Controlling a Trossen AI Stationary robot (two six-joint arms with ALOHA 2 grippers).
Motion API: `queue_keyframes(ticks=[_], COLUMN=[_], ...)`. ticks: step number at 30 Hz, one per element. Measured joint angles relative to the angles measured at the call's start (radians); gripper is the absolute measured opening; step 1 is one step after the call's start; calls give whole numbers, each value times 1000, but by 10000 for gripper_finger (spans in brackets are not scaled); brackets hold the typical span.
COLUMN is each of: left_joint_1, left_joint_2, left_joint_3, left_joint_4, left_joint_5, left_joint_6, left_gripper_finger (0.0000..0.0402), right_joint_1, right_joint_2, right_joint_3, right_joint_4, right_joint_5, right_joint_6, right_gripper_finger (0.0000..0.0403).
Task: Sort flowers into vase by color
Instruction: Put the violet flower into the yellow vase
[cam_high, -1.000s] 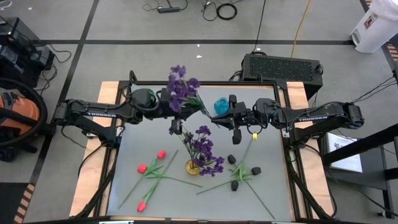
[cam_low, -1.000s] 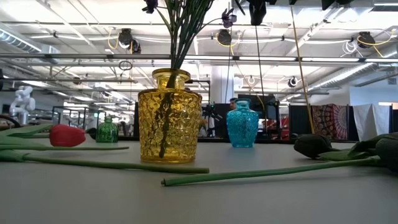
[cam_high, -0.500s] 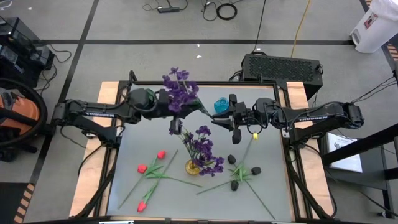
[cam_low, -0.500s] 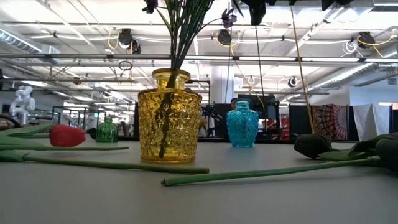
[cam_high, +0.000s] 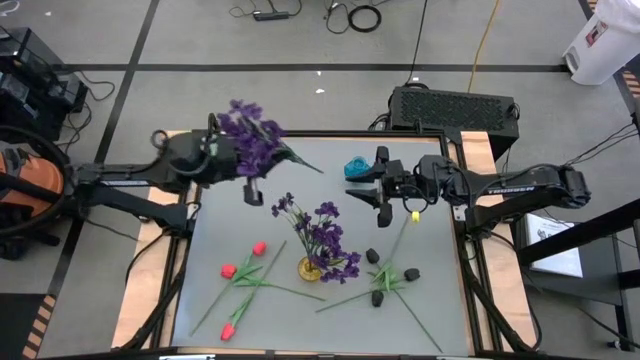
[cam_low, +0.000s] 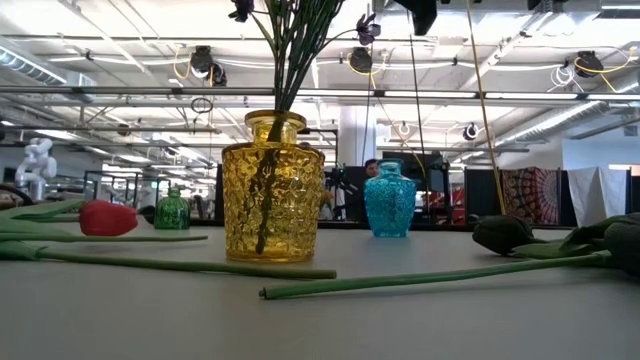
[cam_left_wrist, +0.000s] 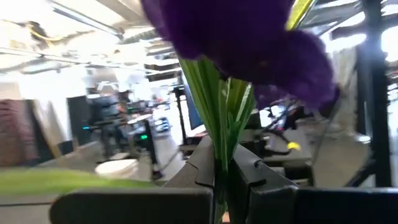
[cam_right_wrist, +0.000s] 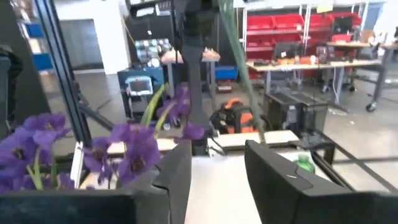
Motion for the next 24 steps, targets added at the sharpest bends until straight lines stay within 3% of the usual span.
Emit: queue_keyframes(ticks=[7,15,24], left_joint_1=[-31,-152,-303], left_joint_2=[-152,-312,-388], left_joint_3=[0,0,-3], left_joint_4=[-199,-466,-739], left_joint_5=[-120,-203,-246], left_joint_6=[54,59,-135], left_gripper_finger=[10,10,10], right_joint_1=[2,48,146], right_joint_2=[-53,-102,-232], right_joint_3=[0,0,0], right_joint_4=[-168,-277,-426], right_joint_5=[52,100,124], right_joint_6=[21,24,26], right_gripper_finger=[141,141,141])
